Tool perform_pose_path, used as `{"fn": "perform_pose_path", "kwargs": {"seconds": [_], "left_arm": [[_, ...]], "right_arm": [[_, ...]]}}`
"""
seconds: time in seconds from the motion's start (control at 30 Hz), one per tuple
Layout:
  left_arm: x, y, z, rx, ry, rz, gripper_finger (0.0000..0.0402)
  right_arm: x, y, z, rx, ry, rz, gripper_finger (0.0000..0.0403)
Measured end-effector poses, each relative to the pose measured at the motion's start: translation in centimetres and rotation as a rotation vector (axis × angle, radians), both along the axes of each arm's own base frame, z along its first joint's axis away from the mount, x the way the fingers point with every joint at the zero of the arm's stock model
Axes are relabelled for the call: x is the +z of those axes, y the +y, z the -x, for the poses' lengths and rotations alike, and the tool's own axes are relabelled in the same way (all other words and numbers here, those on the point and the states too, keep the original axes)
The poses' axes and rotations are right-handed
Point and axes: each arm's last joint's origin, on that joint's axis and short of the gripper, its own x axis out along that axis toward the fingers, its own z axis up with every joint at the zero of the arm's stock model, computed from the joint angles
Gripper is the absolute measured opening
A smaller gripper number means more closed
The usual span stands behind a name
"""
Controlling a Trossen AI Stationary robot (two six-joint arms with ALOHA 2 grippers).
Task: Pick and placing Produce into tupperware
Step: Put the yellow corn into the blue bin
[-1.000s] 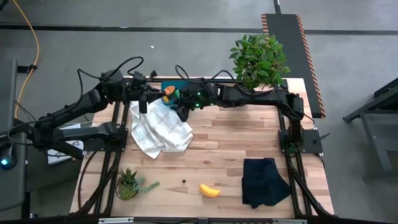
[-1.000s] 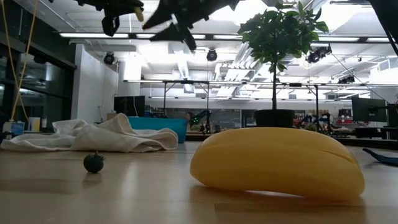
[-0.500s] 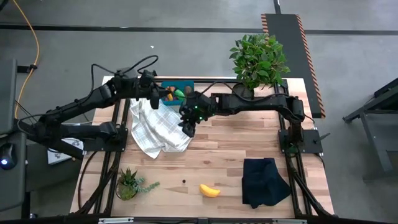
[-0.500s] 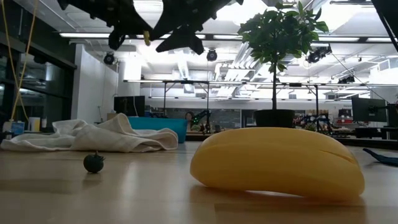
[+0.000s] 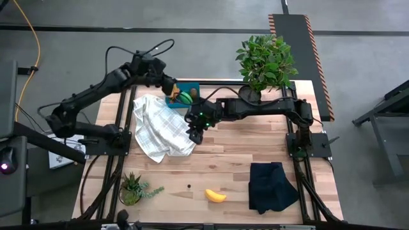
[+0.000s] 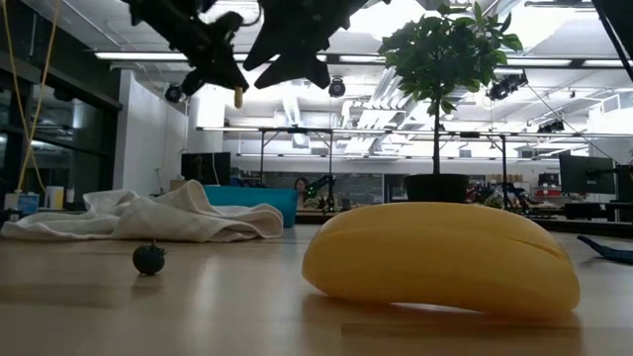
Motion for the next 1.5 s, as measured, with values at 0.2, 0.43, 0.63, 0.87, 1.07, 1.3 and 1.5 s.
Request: {"fn": "perform_pose_path", "kwargs": {"seconds": [0.2, 0.43, 0.63, 0.87, 1.07, 1.3, 1.5], "left_arm": [[-1.3, 2.2, -1.8, 0.013, 0.099, 0.037, 0.0035], [-4.2, 4.3, -3.4, 0.039, 0.232, 0.100, 0.0035], [-6.7, 5.4, -4.2, 0.046, 0.297, 0.154, 0.0035], [-8.8, 6.3, -4.8, 0.053, 0.389, 0.158, 0.0035], [-10.3, 6.7, -5.0, 0.049, 0.435, 0.184, 0.0035], [-10.6, 6.8, -5.2, 0.036, 0.443, 0.177, 0.0035], [-10.6, 6.8, -5.1, 0.031, 0.448, 0.175, 0.0035]], "right_arm": [[-0.3, 0.2, 0.3, 0.020, 0.049, 0.012, 0.0151], [-0.6, 1.0, 0.6, 0.038, 0.084, 0.020, 0.0151], [-0.2, 1.1, 1.0, 0.026, 0.098, 0.038, 0.0151], [0.0, 1.1, 1.4, 0.021, 0.114, 0.055, 0.0151], [0.0, 1.1, 1.5, 0.021, 0.125, 0.054, 0.0151], [-0.1, 1.1, 1.5, 0.026, 0.132, 0.058, 0.0151], [-0.1, 1.1, 1.5, 0.029, 0.132, 0.061, 0.0151]]}}
